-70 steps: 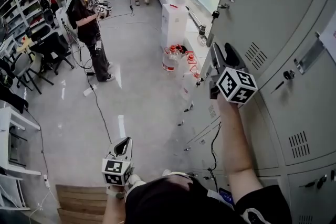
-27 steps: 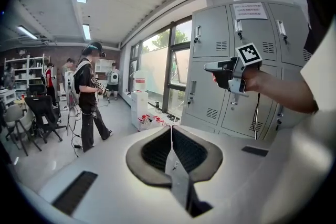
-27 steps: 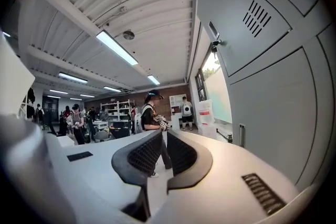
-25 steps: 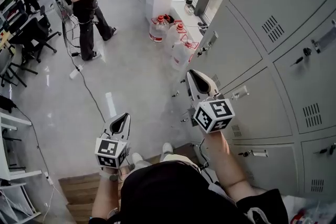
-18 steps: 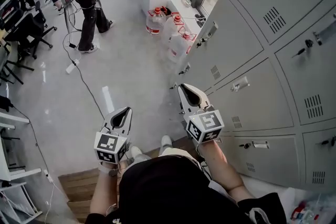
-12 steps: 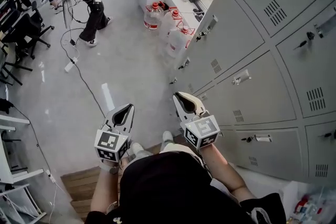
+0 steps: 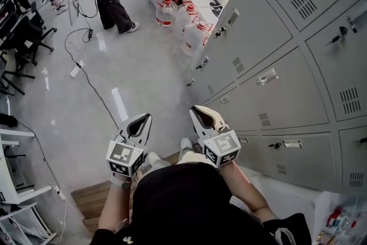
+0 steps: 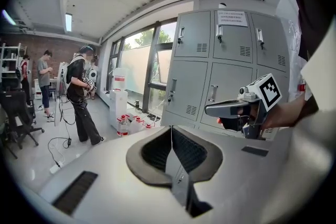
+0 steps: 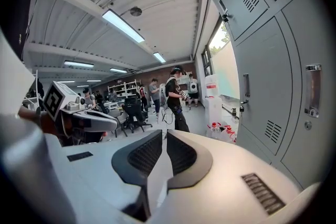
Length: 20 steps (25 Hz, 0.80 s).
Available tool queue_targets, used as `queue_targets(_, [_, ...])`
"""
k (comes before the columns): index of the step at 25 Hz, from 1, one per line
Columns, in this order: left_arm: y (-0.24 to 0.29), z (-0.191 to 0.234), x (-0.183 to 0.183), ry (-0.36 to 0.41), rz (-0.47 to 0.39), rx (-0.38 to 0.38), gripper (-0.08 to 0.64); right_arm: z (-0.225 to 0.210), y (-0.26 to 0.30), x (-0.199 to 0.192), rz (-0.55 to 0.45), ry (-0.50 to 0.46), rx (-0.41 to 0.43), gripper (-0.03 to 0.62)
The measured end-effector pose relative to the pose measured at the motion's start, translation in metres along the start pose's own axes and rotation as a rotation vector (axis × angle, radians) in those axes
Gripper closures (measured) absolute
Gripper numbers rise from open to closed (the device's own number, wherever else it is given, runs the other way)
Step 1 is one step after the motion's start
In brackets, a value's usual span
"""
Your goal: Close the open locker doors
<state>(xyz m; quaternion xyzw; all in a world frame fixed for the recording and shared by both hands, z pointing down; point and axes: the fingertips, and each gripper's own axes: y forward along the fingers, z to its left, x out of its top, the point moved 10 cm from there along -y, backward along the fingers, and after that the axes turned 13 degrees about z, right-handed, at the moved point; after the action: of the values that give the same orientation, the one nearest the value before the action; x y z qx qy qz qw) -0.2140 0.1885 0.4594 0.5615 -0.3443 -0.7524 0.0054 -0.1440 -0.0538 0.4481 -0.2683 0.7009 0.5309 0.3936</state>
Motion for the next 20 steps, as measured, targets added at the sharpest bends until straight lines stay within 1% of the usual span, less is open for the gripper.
queue_targets(8, [-0.002, -0.005, -0.005, 0.013, 0.012, -0.009, 0.538, 0.005, -0.003, -0.014, 0.004, 0.029, 0.015, 0.540])
queue_targets(20, [-0.001, -0.020, -0.009, 0.005, 0.018, -0.012, 0.538, 0.006, -0.014, -0.029, 0.018, 0.067, 0.025, 0.540])
